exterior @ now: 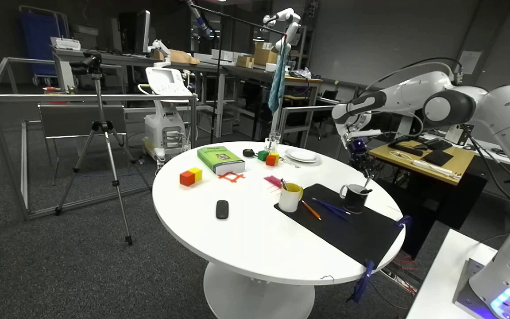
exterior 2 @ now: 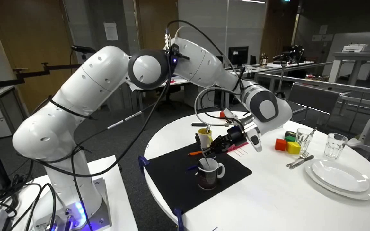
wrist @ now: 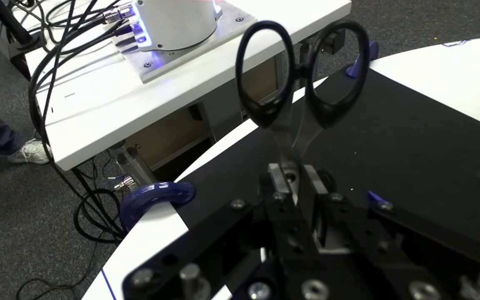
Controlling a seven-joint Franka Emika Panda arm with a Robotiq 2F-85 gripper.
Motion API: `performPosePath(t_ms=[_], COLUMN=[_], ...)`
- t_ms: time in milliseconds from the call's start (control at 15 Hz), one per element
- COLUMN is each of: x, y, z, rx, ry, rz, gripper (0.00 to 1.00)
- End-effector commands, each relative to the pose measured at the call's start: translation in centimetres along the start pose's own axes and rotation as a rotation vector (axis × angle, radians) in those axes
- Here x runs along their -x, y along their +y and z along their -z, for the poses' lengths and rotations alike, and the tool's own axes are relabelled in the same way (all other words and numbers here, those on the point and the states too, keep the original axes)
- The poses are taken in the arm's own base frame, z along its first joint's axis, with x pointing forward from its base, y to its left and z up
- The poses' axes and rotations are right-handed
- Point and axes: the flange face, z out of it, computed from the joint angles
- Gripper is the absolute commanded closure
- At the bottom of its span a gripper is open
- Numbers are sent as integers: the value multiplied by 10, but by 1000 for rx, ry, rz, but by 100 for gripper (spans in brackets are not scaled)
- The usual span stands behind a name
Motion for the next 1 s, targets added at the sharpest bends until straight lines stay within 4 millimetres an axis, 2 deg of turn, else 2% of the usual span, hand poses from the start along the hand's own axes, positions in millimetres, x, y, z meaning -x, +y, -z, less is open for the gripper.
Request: performPosePath(t_ms=[0,933], x=[-3,-26], y=[-2,-31], z=[5,-11], rx=[-12,-30], ry=[8,121], rz=[40,74], gripper=[97,97])
